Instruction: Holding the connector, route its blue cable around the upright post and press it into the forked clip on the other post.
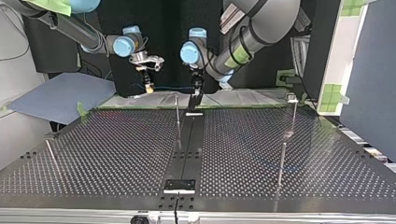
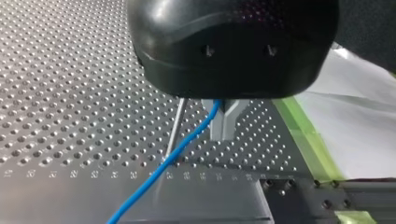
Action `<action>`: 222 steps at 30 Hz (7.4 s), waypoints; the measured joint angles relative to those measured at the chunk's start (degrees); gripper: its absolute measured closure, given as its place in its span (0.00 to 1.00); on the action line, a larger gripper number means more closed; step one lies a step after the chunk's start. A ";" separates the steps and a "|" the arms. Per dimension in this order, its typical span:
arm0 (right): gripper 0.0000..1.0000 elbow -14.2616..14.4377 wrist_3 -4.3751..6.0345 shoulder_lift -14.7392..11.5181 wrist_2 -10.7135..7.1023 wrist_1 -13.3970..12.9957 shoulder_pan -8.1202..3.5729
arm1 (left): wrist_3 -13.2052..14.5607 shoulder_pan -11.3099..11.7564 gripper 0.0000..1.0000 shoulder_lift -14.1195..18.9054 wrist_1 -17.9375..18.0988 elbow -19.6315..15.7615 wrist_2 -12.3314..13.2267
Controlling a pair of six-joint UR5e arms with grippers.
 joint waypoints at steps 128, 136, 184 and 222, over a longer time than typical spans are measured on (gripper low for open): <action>1.00 -3.79 -1.06 -0.48 -2.01 3.52 -4.86 | -4.13 2.95 1.00 -0.02 -11.28 6.66 8.71; 1.00 -3.78 -1.26 -0.51 -2.02 3.87 -4.67 | -4.25 2.89 1.00 -0.02 -10.70 5.83 8.70; 1.00 -4.04 2.59 0.68 -3.60 -0.27 -5.91 | -6.42 6.08 1.00 -4.53 -7.41 10.63 13.61; 1.00 -11.89 2.80 5.91 -3.75 2.87 -6.90 | -7.95 8.41 1.00 -5.92 -10.11 15.69 15.73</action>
